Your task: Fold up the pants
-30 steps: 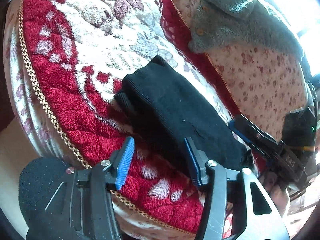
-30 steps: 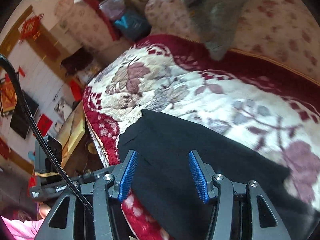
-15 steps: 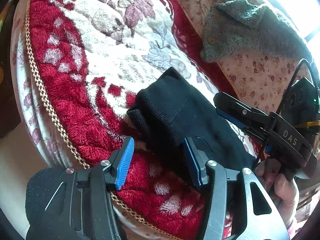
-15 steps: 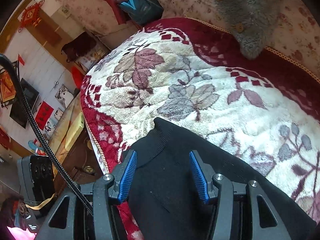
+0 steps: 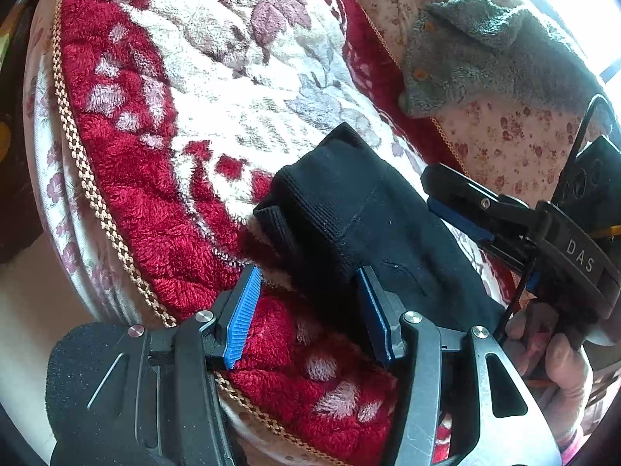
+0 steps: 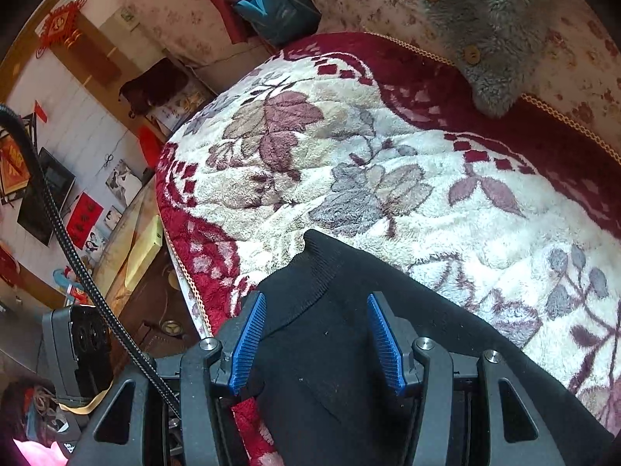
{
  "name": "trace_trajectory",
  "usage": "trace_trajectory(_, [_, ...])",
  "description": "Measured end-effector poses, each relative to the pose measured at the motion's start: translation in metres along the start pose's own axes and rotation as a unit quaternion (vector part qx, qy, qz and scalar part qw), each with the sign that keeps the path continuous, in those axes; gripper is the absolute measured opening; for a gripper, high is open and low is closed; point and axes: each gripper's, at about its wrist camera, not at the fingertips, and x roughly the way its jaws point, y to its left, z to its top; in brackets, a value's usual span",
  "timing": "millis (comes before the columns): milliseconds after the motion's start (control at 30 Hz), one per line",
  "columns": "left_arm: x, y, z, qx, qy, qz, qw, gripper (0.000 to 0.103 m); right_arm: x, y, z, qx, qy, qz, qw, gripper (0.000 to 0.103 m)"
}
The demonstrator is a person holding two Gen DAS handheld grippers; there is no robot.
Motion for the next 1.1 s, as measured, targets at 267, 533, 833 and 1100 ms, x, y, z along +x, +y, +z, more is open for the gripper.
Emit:
trace_trajectory(267, [-0.004,0.006,-0.004,-0.011,0.001,-0.020,0.9997,0.051,0.012,0.005,0.009,-0.014,0.013,-0.001,1.000,0.053])
trace_trajectory(533, [0.004,0.008,-0.005,-0.016,0.017,-0.036,0.9991,0.057,0.037,0.006,0.025,-0.040,0.040,-0.010,0.998,0.054])
trace_trajectory(833, [0.017,0.000,-0.003,-0.022,0.014,-0.034,0.9991,0.070,0.062,0.015,0.042,-0.105,0.066,-0.048,0.991,0.056])
trace_trajectory(1100, [0.021,-0.002,0.000,-0.020,-0.008,-0.033,0.9992,0.060,0.095,0.008,0.043,-0.128,0.090,-0.067,0.985,0.040])
